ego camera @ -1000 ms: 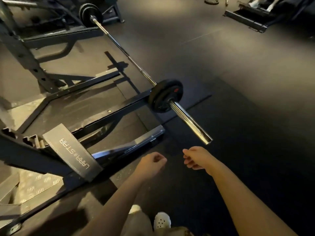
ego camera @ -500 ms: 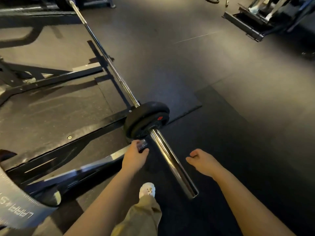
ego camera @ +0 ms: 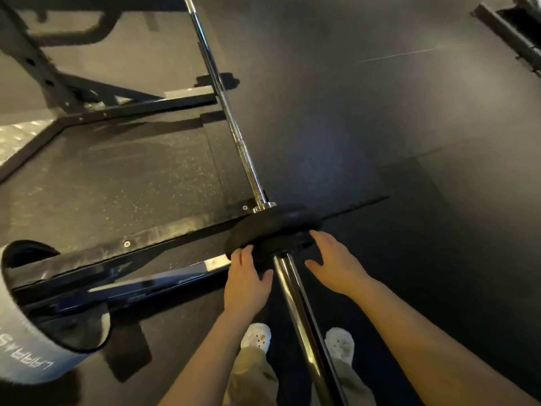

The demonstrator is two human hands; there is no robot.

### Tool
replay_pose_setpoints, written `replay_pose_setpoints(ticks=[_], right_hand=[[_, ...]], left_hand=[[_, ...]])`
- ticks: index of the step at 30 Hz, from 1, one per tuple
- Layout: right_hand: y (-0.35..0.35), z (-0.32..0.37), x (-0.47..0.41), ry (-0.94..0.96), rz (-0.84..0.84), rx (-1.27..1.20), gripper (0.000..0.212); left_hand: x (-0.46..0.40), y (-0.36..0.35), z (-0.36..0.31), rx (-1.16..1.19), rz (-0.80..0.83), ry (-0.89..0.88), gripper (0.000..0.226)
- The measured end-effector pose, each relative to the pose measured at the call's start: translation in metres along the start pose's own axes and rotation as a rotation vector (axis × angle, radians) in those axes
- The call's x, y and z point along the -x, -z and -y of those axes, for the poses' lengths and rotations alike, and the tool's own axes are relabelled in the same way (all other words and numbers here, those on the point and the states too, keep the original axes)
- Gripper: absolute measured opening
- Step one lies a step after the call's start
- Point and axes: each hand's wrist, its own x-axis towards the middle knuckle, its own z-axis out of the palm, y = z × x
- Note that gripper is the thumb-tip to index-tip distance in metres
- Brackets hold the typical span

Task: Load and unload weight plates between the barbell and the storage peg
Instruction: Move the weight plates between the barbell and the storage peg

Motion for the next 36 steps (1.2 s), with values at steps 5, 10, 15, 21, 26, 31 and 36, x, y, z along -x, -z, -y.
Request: replay_pose_setpoints(ticks=[5,10,15,21,26,31,36], right_hand=[[-0.015,-0.004,-0.024,0.223,-0.121,0.033,0.057],[0.002,-0.035,-0.038,0.423,-0.032,0.127,0.062],[0.013,-0.042,-0.045,0.515,0.059,0.147,0.064],[0.009,-0.046,-0.048,0.564,0.014,0.218,0.068],[-0.001,-0.045,-0.049,0.552,-0.08,0.227,0.059],[-0.011,-0.044,-0.047,0.508,-0.119,0.232,0.058],[-0.013,-0.047,-0.044,0.473,-0.139,0.226,0.056]], left_hand=[[0.003,-0.005,-0.003,-0.013,-0.04,0.017,0.069],[0.008,-0.016,-0.027,-0.003,-0.119,0.143,0.073],[0.008,-0.021,-0.043,-0.042,-0.173,0.231,0.072],[0.004,-0.023,-0.041,-0.073,-0.206,0.256,0.073],[0.0,-0.026,-0.035,-0.175,-0.253,0.208,0.066],[0.002,-0.035,-0.034,-0.105,-0.333,0.189,0.061],[0.005,-0.022,-0.028,-0.114,-0.272,0.163,0.059]])
